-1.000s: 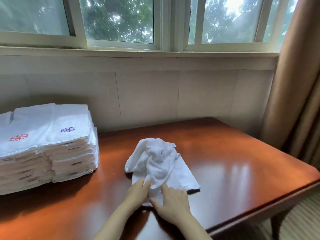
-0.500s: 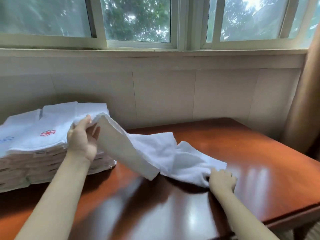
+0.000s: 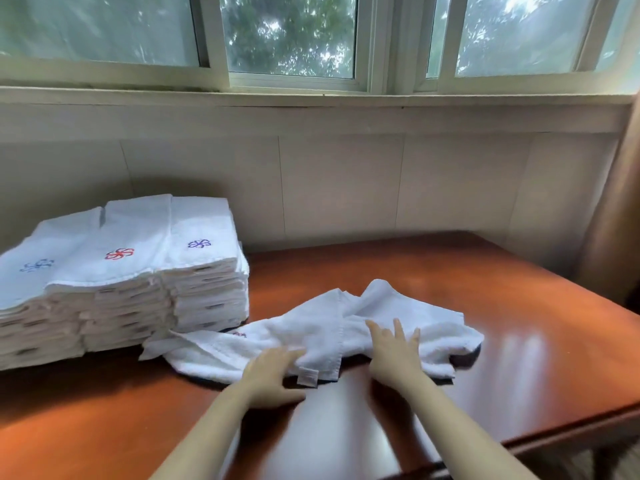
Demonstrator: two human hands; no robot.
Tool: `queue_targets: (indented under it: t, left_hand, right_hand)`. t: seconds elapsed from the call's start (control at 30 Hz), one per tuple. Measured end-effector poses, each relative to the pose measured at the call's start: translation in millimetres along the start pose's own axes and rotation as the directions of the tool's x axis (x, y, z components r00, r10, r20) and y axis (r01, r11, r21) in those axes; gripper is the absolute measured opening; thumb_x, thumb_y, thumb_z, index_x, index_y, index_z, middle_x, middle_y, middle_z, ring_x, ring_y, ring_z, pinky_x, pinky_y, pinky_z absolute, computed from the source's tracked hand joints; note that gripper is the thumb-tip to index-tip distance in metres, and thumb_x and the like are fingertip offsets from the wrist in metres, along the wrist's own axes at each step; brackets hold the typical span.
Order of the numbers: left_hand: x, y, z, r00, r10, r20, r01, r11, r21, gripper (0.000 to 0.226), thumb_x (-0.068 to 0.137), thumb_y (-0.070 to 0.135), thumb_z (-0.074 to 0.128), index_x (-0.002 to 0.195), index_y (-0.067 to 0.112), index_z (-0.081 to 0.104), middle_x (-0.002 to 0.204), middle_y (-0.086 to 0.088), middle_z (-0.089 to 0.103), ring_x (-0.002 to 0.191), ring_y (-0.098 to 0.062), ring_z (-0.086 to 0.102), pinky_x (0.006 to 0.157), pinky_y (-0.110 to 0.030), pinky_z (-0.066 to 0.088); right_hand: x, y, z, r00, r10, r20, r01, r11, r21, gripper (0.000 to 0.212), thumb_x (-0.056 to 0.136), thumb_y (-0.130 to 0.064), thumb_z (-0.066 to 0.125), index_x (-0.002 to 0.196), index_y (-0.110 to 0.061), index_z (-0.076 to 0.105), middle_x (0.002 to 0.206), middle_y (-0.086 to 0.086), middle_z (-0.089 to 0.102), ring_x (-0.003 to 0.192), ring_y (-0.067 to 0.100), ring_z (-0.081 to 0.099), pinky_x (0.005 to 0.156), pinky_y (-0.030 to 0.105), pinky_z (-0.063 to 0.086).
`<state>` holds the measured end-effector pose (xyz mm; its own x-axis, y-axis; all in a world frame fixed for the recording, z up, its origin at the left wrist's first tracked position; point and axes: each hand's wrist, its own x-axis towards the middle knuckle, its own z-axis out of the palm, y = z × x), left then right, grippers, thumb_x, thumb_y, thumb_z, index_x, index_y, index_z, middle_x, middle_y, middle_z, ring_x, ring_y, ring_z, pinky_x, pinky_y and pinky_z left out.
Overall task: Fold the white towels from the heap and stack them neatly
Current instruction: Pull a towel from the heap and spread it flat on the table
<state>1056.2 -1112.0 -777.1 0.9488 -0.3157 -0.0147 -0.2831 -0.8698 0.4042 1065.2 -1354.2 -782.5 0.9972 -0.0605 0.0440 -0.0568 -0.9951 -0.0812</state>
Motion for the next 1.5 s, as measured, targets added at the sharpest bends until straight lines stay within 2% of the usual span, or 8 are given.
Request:
queue_targets:
  t: [0.2,0.5,0.6,0.7,0.8,1.1,1.23,1.5]
  left_hand:
    - [-13.4,-32.9,-6.8,0.980,-0.169,-0.102,0.174,0.984,0.041,0.009,0.087,0.022,0.049,0.089,0.027,0.042,0.105,0.001,0.061,0.103,-0.023,0.052,0.081,-0.032,0.041]
    - [-57.9,-42.2,-22.8,0.985,-0.147,0.088,0.169,0.927,-0.335,0.030,0.101,0.039,0.039,0.078,0.028,0.055,0.081,0.020,0.055,0.082,-0.002,0.050,0.073,-0.019,0.036]
    - [-70.6,-63.5,-48.3,0.912,-0.403,-0.079,0.175,0.555,-0.813,0.029,0.102,0.023,0.044,0.092,0.013,0.070,0.080,0.005,0.069,0.067,-0.010,0.062,0.057,-0.021,0.049]
    - [-90.1,-106.7,-95.2,0.559,-0.805,-0.198,-0.189,0.109,-0.976,0.025,0.097,0.006,0.049,0.119,0.002,0.059,0.109,-0.020,0.065,0.065,-0.016,0.066,0.066,-0.028,0.057]
    - [-110.9,-141.9,-130.0,0.399,-0.869,-0.292,-0.194,0.231,-0.954,0.043,0.095,-0.004,0.042,0.138,0.005,0.044,0.130,-0.021,0.055,0.078,-0.018,0.058,0.076,-0.026,0.051]
    - [-146.9,-119.2,-95.1,0.765,-0.594,-0.248,0.260,0.638,-0.724,0.026,0.094,-0.004,0.046,0.117,-0.005,0.057,0.098,-0.016,0.062,0.073,-0.022,0.060,0.059,-0.014,0.048]
    - [-154.0,-109.7,-69.5,0.940,-0.333,0.080,0.341,0.932,-0.122,0.041,0.093,0.021,0.054,0.134,0.017,0.050,0.126,-0.002,0.053,0.120,-0.016,0.051,0.098,-0.021,0.039]
    - [-171.2,-112.1,-80.8,0.869,-0.434,0.238,0.398,0.899,0.185,0.084,0.078,0.060,0.061,0.145,0.021,0.031,0.151,0.002,0.033,0.134,-0.017,0.035,0.108,-0.032,0.032]
  right_hand:
    - [-2.6,9.9,2.3,0.998,-0.032,-0.059,0.031,0.999,-0.019,0.051,0.079,-0.006,0.039,0.127,-0.022,0.039,0.123,0.000,0.047,0.109,0.027,0.043,0.094,0.041,0.033]
    - [-16.8,10.3,12.4,0.951,-0.125,-0.283,0.113,0.992,-0.059,0.044,0.061,0.009,0.049,0.098,-0.011,0.061,0.087,0.010,0.056,0.079,0.032,0.050,0.063,0.035,0.031]
    - [-11.0,18.4,4.6,0.952,-0.075,-0.296,0.055,0.996,-0.074,0.030,0.067,0.009,0.050,0.088,-0.011,0.058,0.087,0.012,0.055,0.081,0.032,0.051,0.062,0.035,0.030]
    - [-7.1,26.9,-7.8,0.973,0.008,-0.231,-0.048,0.984,-0.171,0.025,0.080,-0.002,0.042,0.093,-0.023,0.043,0.104,0.003,0.048,0.095,0.025,0.048,0.067,0.030,0.031]
    - [-6.7,23.4,-12.3,0.989,-0.011,-0.148,-0.019,0.980,-0.198,0.024,0.081,-0.005,0.040,0.097,-0.025,0.040,0.113,0.002,0.048,0.107,0.025,0.048,0.082,0.032,0.041]
    - [-34.8,-60.2,-12.9,0.931,-0.285,0.229,0.323,0.934,-0.150,0.052,0.074,-0.019,0.044,0.124,-0.025,0.034,0.120,0.002,0.044,0.119,0.026,0.040,0.108,0.052,0.020]
    - [-44.2,-72.8,-36.7,0.800,-0.333,0.498,0.400,0.916,-0.029,0.032,0.068,-0.022,0.053,0.100,-0.022,0.049,0.106,0.001,0.061,0.099,0.023,0.055,0.079,0.030,0.043]
    - [-67.6,-93.6,-65.9,0.496,-0.238,0.835,0.340,0.938,0.066,0.037,0.082,-0.057,0.063,0.071,-0.023,0.054,0.075,-0.003,0.049,0.068,0.015,0.052,0.067,0.024,0.052]
